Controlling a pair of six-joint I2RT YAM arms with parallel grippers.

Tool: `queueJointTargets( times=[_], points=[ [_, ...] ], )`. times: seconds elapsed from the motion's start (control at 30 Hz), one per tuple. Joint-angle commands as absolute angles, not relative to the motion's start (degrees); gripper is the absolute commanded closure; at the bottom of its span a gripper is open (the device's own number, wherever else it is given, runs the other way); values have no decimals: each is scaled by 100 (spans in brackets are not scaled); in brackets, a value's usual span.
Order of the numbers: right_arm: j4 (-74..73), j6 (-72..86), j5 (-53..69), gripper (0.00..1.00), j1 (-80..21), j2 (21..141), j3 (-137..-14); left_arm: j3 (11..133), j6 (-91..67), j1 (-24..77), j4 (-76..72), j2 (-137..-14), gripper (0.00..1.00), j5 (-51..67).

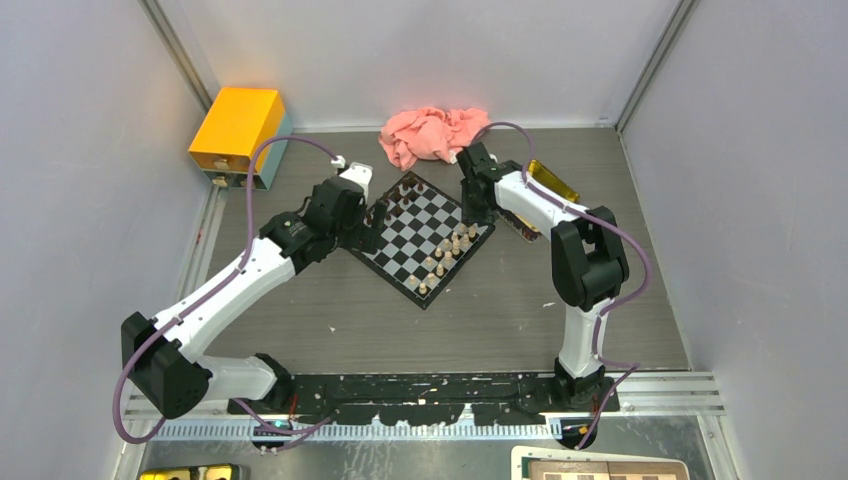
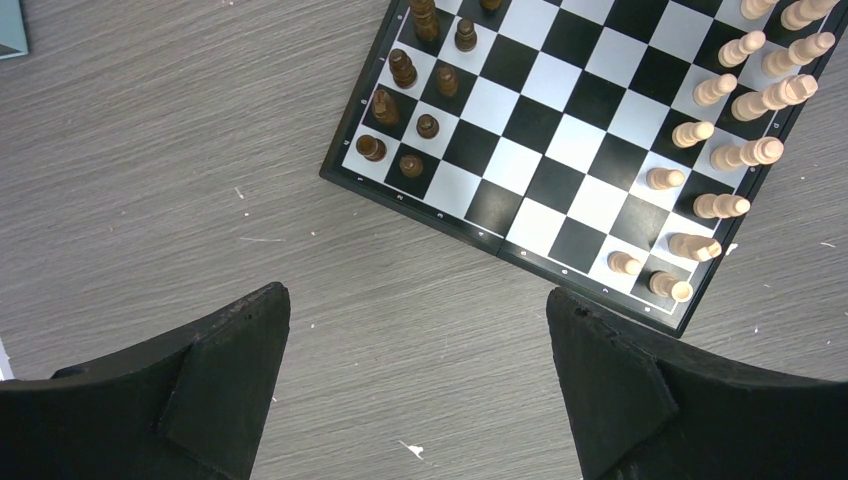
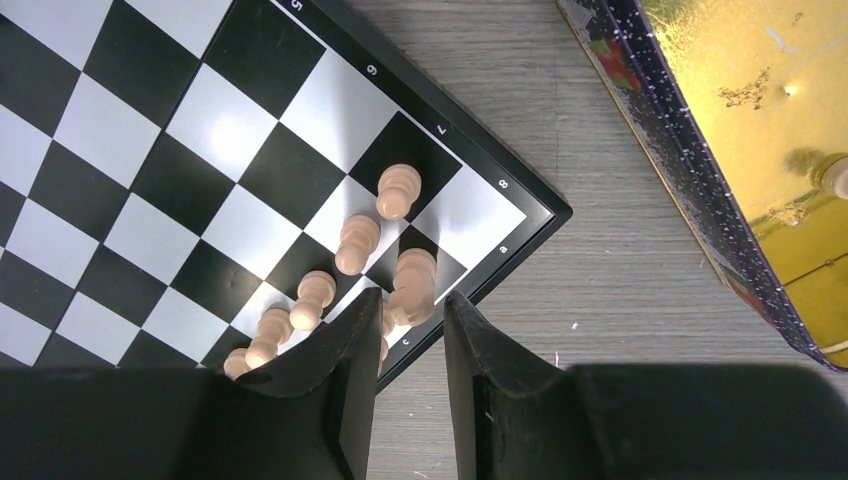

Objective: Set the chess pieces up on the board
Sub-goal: Place the chess piece on the chessboard, then pick up the chess piece from the storage box.

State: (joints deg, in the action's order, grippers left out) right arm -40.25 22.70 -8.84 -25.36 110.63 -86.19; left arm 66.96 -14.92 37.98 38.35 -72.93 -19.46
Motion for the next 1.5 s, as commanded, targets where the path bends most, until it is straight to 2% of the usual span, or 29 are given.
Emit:
queueJointTargets(
  times=[0.0, 0.17, 0.3, 0.6, 1.0, 1.47],
  points=[
    [-3813, 2232, -817, 65, -2512, 10677, -8668, 6828, -1567, 3797, 3615, -7171, 0, -1986],
    [-4006, 2202, -1010, 65, -2507, 10380, -8979, 6883, -1569, 3797, 3617, -7189, 0, -1995],
    [-4077, 2328, -1351, 59, -2394, 10096, -9133, 6921, -1573, 3799, 3626, -7191, 0, -2013],
    [-3769, 2674, -2136, 52, -1543, 9767, -8803, 6878, -1639, 3797, 3539, -7296, 0, -1979],
    [-3392, 2852, -2004, 51, -279, 10581, -8938, 7125, -1586, 3797, 3430, -7787, 0, -1892],
    [-3295, 2944, -1750, 51, 231, 11475, -9354, 7343, -1497, 3797, 3429, -8184, 0, -1881]
  ],
)
